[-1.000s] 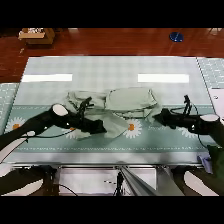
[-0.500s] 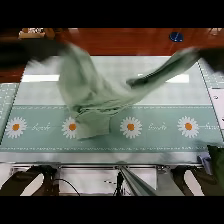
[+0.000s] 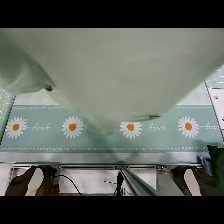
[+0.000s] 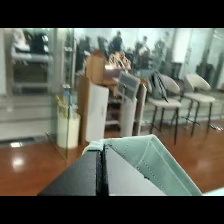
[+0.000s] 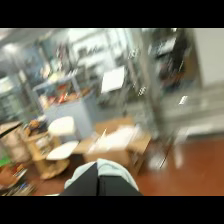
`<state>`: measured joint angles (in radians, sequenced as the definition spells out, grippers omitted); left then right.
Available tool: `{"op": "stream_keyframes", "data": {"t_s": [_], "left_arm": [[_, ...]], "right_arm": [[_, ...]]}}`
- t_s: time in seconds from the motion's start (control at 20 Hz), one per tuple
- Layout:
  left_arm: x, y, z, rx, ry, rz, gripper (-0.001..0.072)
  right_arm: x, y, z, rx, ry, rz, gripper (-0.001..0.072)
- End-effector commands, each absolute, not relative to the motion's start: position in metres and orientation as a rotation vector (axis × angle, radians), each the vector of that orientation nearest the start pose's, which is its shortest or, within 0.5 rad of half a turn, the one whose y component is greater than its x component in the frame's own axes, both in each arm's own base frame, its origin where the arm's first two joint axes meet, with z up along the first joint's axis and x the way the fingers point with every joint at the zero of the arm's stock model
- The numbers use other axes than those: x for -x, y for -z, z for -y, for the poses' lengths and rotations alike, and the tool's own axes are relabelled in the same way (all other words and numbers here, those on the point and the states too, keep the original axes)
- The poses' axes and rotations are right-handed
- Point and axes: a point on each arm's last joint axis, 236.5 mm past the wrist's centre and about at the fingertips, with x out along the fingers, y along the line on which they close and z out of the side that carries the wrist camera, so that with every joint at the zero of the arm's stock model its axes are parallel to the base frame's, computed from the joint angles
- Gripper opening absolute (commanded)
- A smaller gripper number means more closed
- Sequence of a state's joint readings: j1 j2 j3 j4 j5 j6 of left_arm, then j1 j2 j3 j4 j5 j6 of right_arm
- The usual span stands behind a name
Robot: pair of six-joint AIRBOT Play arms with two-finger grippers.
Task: Fold the shirts.
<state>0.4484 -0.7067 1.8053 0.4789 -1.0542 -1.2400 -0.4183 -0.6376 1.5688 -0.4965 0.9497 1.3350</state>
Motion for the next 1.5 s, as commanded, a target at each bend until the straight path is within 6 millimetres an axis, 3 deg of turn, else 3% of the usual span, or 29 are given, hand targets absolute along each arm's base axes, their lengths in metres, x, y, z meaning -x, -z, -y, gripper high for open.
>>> {"op": "stream_keyframes", "data": {"t_s": [0.0, 0.15, 0.25, 0.4, 0.55, 0.65, 0.7, 0.85, 1.0, 1.1, 1.3, 1.45], "left_arm": [[-0.170, -0.592, 0.115, 0.120, 0.465, 0.331, 0.0019], [-0.133, -0.602, 0.141, 0.005, 0.488, 0.358, 0.0018], [-0.119, -0.584, 0.151, -0.072, 0.460, 0.273, 0.0017], [-0.111, -0.544, 0.148, -0.131, 0.387, 0.109, 0.0018], [-0.107, -0.505, 0.150, -0.134, 0.395, -0.057, 0.0018], [-0.115, -0.484, 0.138, -0.131, 0.365, -0.151, 0.0018], [-0.123, -0.473, 0.128, -0.113, 0.342, -0.201, 0.0018], [-0.164, -0.428, 0.100, 0.008, 0.335, -0.377, 0.0018], [-0.223, -0.368, 0.069, 0.184, 0.355, -0.555, 0.0018], [-0.261, -0.336, 0.052, 0.303, 0.357, -0.622, 0.0018], [-0.329, -0.311, 0.052, 0.419, 0.491, -0.632, 0.0019], [-0.380, -0.288, 0.056, 0.481, 0.530, -0.648, 0.0019]], "right_arm": [[-0.205, -0.562, -0.075, -0.299, -0.358, 0.272, 0.0024], [-0.177, -0.576, -0.079, -0.201, -0.298, 0.287, 0.0024], [-0.166, -0.563, -0.074, -0.120, -0.215, 0.213, 0.0024], [-0.151, -0.519, -0.057, -0.031, -0.083, 0.011, 0.0024], [-0.140, -0.456, -0.048, -0.016, -0.033, -0.262, 0.0024], [-0.131, -0.416, -0.033, -0.019, 0.021, -0.445, 0.0024], [-0.135, -0.412, -0.027, -0.025, 0.038, -0.461, 0.0024], [-0.165, -0.372, -0.021, -0.089, -0.007, -0.609, 0.0024], [-0.210, -0.302, -0.003, -0.190, -0.047, -0.849, 0.0024], [-0.244, -0.272, -0.007, -0.277, -0.125, -0.930, 0.0024], [-0.332, -0.262, 0.003, -0.461, -0.171, -0.853, 0.0024], [-0.380, -0.241, 0.006, -0.539, -0.198, -0.851, 0.0024]]}}
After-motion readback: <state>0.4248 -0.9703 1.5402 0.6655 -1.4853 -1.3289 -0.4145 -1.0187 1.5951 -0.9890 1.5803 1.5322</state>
